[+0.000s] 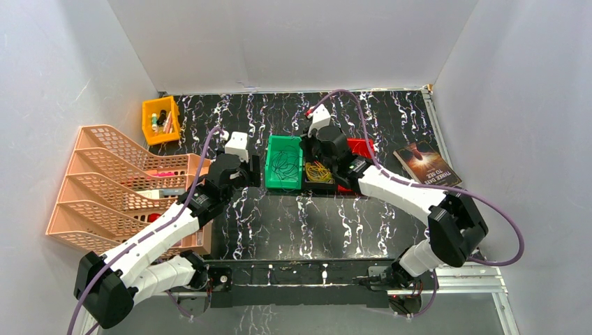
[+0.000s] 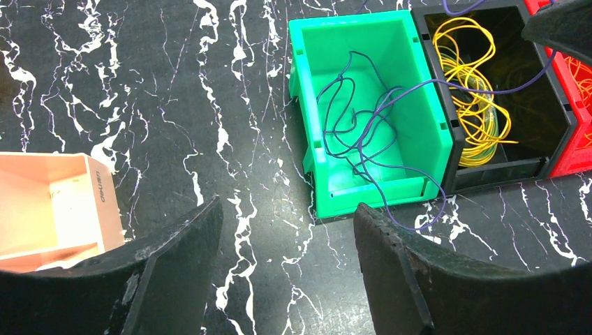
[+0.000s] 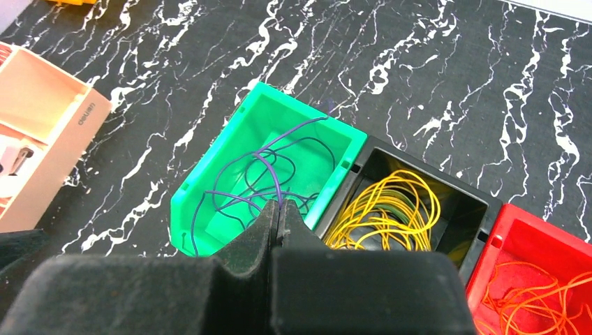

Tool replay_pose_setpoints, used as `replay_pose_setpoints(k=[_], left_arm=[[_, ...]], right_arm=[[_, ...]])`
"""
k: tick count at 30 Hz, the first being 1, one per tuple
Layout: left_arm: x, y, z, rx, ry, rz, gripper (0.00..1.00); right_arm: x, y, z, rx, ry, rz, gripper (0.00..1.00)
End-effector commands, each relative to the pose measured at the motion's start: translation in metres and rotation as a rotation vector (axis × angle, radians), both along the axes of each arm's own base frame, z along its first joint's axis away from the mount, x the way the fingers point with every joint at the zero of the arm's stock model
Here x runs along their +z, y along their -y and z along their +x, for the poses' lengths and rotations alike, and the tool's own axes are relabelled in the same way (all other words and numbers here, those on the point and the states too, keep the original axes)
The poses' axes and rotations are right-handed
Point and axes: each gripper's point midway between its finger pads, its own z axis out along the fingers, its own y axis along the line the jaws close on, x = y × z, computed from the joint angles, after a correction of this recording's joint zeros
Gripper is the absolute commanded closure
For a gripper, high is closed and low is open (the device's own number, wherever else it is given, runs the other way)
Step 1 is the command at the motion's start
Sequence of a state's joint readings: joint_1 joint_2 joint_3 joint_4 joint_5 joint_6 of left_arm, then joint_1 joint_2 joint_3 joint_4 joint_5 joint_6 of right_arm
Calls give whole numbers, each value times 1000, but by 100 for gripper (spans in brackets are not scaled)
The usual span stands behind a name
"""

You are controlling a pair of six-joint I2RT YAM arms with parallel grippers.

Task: Untangle the cables
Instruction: Place the cable in the bin.

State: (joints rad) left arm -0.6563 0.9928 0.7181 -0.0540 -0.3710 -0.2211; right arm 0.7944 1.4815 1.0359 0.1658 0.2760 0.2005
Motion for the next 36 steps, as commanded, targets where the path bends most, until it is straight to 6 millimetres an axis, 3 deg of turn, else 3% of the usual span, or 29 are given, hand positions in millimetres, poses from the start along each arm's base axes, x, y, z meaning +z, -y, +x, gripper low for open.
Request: replay_pose_setpoints(k=[1, 12, 20, 31, 36], left_arm=[[14, -4, 2, 23, 34, -20, 32], [16, -2, 5, 23, 34, -17, 32], [17, -4, 5, 29, 36, -19, 32], [33, -11, 4, 42, 65, -2, 32], [34, -12, 3, 45, 67, -2, 32]], right_arm=[[42, -8, 3, 33, 95, 75, 100], [66, 4, -5, 19, 162, 119, 100], [41, 4, 1, 1, 93, 37, 100], [-14, -8, 15, -12, -78, -130, 100], [-27, -8, 18, -26, -113, -165, 100]])
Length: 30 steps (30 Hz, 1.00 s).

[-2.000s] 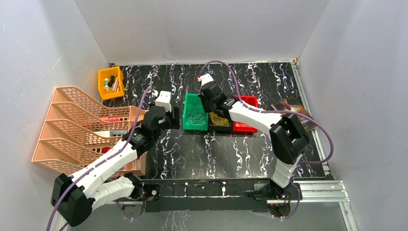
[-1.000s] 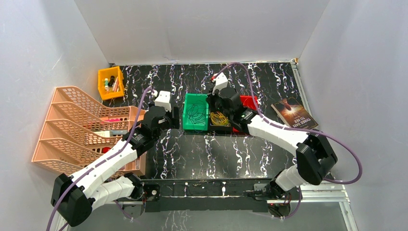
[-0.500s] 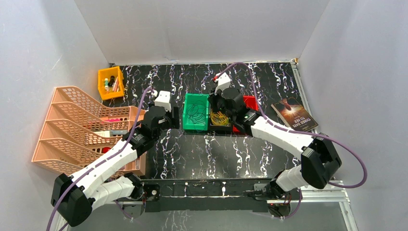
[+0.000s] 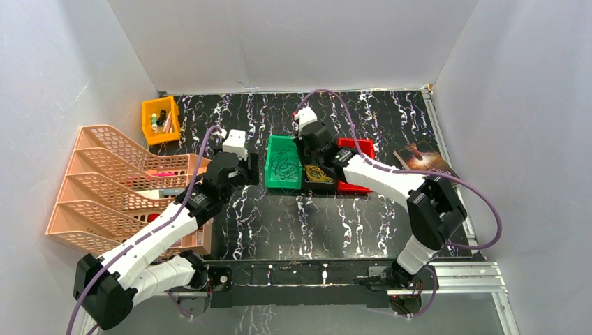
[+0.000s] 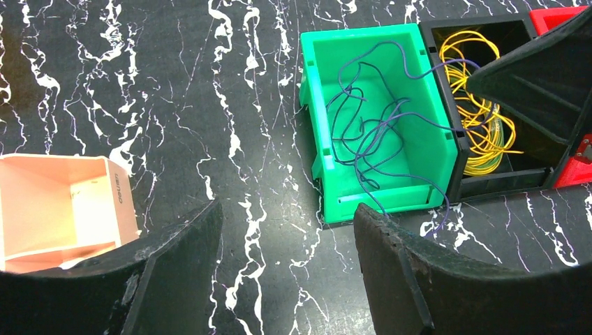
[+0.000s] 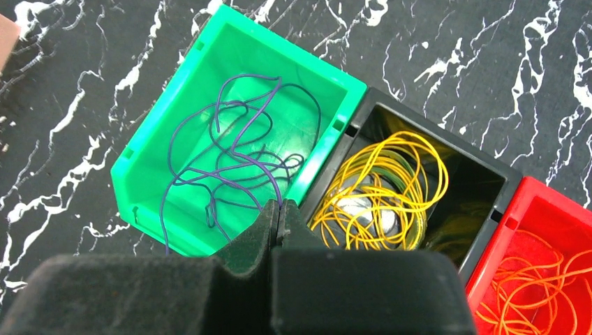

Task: Untangle the cables
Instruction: Place the cable in the bin.

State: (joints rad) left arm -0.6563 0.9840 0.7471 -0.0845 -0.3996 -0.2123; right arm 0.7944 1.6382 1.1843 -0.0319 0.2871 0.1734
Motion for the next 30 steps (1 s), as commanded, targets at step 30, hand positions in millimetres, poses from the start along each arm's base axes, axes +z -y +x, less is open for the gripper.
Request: replay_pose_setpoints(k=[30], left_arm=[[33, -23, -7, 54, 77, 9, 32]], right_arm=[[-68, -66, 61, 19, -94, -91, 100]])
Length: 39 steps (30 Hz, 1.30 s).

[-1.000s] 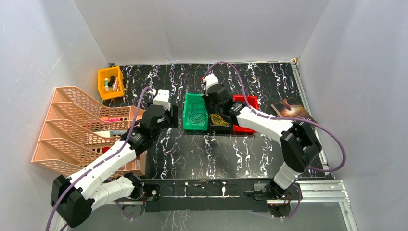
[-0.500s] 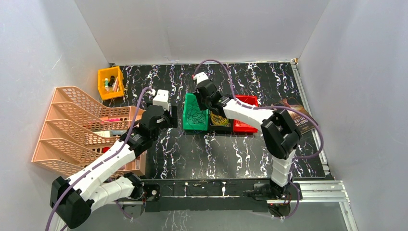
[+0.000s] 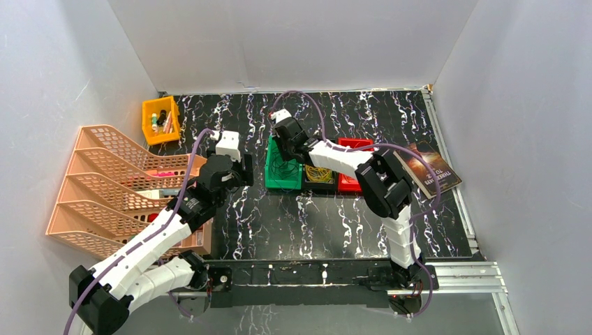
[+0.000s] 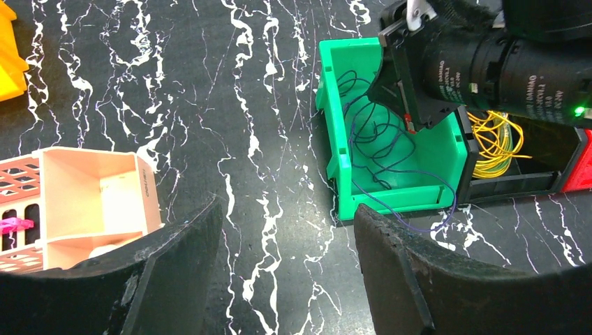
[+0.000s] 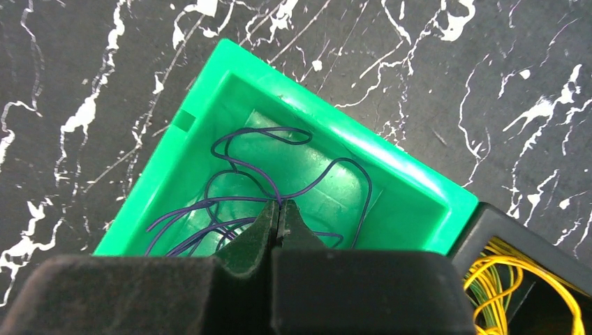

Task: Untangle the cables
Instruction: Place the cable in the bin.

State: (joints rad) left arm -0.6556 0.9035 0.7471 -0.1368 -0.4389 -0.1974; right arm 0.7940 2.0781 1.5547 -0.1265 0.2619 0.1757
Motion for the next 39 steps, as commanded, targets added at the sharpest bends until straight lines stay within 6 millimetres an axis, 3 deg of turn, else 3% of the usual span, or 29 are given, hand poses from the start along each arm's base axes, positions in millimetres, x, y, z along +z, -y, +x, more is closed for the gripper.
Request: replay_pose_setpoints(k=[1, 6, 9, 26, 33, 39], left_arm=[[17, -7, 2, 24, 38, 3, 32], [17, -9, 1, 30, 41, 0, 32], [17, -10, 0, 33, 40, 4, 32], [20, -11, 1, 37, 54, -2, 32], [20, -8, 3, 28, 50, -3, 32], [13, 10, -1, -71, 17, -17, 30]], right_arm=[[7, -8, 10, 2, 28, 10, 100], [-4, -9, 12, 10, 16, -14, 100], [2, -10, 13, 11, 27, -9, 97], [82, -2, 10, 11, 149, 74, 64], [102, 7, -1, 19, 170, 99, 48], [111, 28, -23, 19, 173, 114, 46]])
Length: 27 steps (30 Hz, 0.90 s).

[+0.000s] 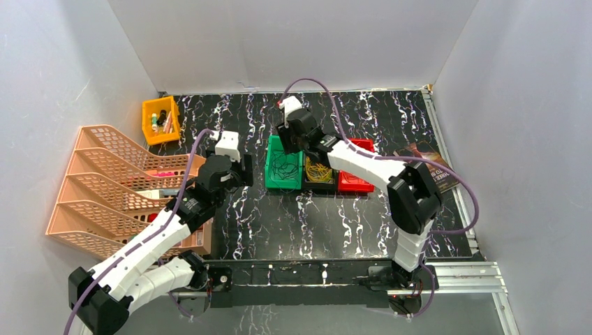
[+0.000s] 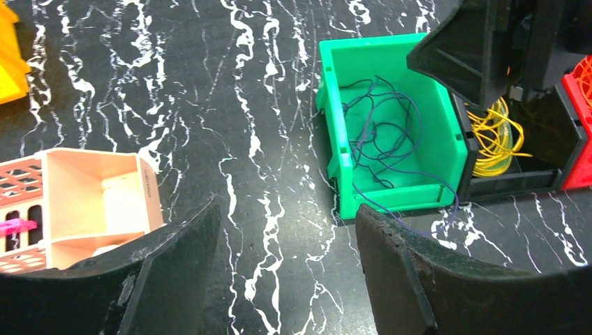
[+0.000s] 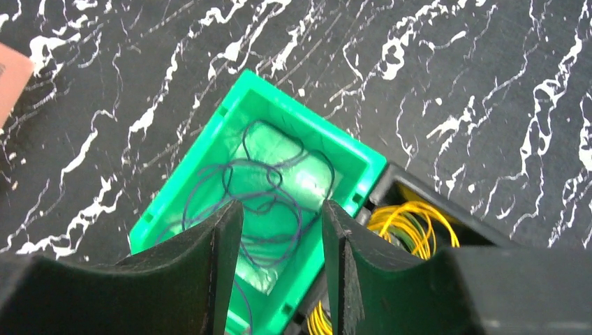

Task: Untangle the cables
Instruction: Place the cable in the bin.

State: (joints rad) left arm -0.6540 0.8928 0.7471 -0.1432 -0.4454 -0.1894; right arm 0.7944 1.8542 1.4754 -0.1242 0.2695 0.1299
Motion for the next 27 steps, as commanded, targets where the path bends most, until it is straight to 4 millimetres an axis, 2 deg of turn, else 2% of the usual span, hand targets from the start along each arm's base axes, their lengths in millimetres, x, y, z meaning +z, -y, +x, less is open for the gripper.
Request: replay_pose_setpoints(k=[1, 6, 9, 11, 14, 18, 21, 23, 27], left_arm=[[9, 20, -2, -120, 5, -30, 29], [-7, 73, -20, -459, -87, -21, 25], [-18, 94, -28, -586, -158, -22, 20], [-24, 102, -31, -649, -184, -13, 17], [-34, 109, -33, -715, -215, 17, 12], [-42, 116, -32, -800, -204, 69, 5], [-49, 124, -27, -872, -137, 108, 2], [-61, 129, -33, -967, -62, 146, 2], [-65, 133, -30, -1035, 107, 211, 2]], right_arm=[[39, 16, -18, 5, 57, 67, 46], [39, 50, -59, -12, 11, 118, 46], [34, 76, -87, -41, -21, 154, 46], [31, 95, -105, -74, -41, 174, 45], [14, 124, -131, -140, -85, 191, 44], [4, 143, -161, -154, -117, 283, 42], [-7, 151, -171, -173, -131, 314, 41], [-11, 156, -172, -201, -135, 328, 39], [-14, 163, -172, -273, -152, 361, 32]])
